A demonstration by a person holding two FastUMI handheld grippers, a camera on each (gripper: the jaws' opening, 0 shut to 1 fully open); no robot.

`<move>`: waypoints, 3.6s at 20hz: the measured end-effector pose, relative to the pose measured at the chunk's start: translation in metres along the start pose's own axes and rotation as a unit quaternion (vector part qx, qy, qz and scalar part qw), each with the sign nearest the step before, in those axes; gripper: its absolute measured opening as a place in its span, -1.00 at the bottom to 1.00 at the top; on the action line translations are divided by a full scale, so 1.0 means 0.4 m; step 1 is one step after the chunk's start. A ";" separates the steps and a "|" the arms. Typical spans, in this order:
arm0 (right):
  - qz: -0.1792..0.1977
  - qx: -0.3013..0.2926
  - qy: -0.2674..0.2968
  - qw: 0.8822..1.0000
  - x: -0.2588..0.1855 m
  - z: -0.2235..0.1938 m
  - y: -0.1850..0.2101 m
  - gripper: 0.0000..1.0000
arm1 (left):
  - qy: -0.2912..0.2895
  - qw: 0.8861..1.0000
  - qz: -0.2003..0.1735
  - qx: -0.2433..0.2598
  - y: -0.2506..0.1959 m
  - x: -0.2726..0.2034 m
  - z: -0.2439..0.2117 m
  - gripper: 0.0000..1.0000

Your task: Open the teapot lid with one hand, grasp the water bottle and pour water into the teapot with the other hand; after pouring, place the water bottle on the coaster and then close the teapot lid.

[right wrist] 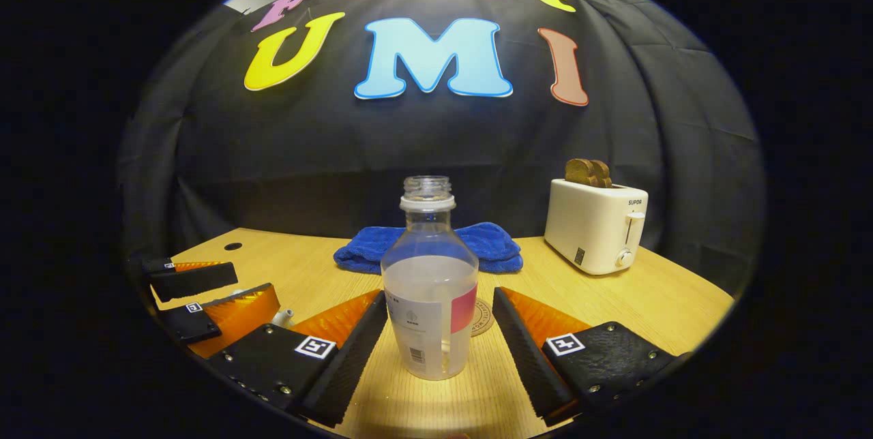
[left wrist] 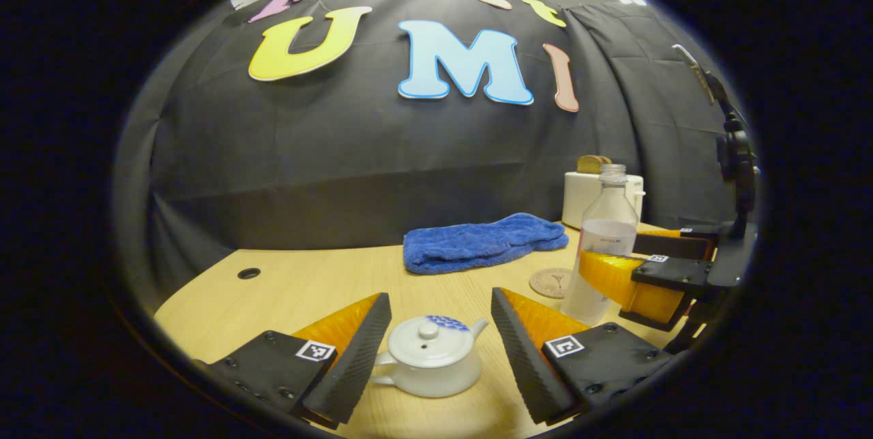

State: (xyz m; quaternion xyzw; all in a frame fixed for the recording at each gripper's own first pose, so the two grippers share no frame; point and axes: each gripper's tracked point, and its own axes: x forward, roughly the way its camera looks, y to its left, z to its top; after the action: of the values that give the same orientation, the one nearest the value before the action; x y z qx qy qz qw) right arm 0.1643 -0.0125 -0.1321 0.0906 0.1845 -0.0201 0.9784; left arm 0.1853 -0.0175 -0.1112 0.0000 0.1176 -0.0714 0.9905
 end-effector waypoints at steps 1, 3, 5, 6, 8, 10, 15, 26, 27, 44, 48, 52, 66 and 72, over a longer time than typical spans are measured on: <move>-0.003 -0.003 0.006 1.000 0.002 -0.007 -0.005 0.93 | 0.008 1.000 -0.005 -0.003 -0.008 0.004 -0.009 0.97; -0.002 -0.004 0.006 1.000 0.000 -0.001 -0.007 0.93 | 0.007 1.000 -0.007 -0.009 -0.012 0.004 -0.003 0.97; 0.000 -0.003 0.006 1.000 0.002 0.000 -0.007 0.93 | 0.005 1.000 -0.007 -0.010 -0.013 -0.002 -0.001 0.93; 0.001 -0.004 0.009 1.000 0.006 -0.006 -0.006 0.93 | 0.006 1.000 -0.007 -0.010 -0.012 -0.002 -0.001 0.88; 0.001 -0.004 0.015 1.000 0.010 -0.013 -0.007 0.93 | 0.011 1.000 -0.012 -0.016 -0.018 0.004 -0.012 0.77; 0.003 0.001 0.020 1.000 0.016 -0.021 -0.006 0.93 | 0.016 1.000 -0.006 -0.007 -0.011 0.002 -0.016 0.63; -0.001 -0.013 0.039 0.999 0.029 -0.046 -0.007 0.93 | 0.009 1.000 0.008 -0.009 0.015 0.004 -0.012 0.14; 0.009 -0.008 0.055 0.998 0.032 -0.070 0.005 0.60 | 0.000 1.000 0.022 -0.014 0.025 0.002 -0.014 -0.64; 0.010 -0.008 0.055 0.998 0.027 -0.065 0.007 0.59 | -0.003 1.000 0.022 -0.016 0.024 0.000 -0.018 -0.64; 0.004 -0.048 0.022 0.999 0.014 -0.038 0.012 0.51 | -0.048 0.996 0.010 -0.076 0.055 -0.030 0.022 -0.75; -0.009 -0.081 -0.003 0.997 -0.008 0.001 0.018 0.51 | -0.077 0.994 0.005 -0.084 0.060 -0.063 0.079 -0.75; -0.024 -0.123 -0.001 0.992 -0.024 0.002 0.022 0.51 | -0.091 0.993 0.016 -0.074 0.107 -0.099 0.100 -0.75; -0.070 -0.456 0.011 0.887 -0.010 0.033 0.067 0.51 | -0.121 0.983 0.051 -0.126 0.373 -0.234 0.089 -0.75; -0.081 -0.561 0.024 0.824 0.005 0.029 0.075 0.51 | -0.106 0.983 0.053 -0.140 0.380 -0.211 0.048 -0.75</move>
State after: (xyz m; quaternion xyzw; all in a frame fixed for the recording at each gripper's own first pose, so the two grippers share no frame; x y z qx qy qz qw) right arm 0.1726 0.0149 -0.1171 -0.4886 0.1944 0.0100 0.8506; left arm 0.1299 0.1447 -0.0756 -0.1397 0.0211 -0.0010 0.9900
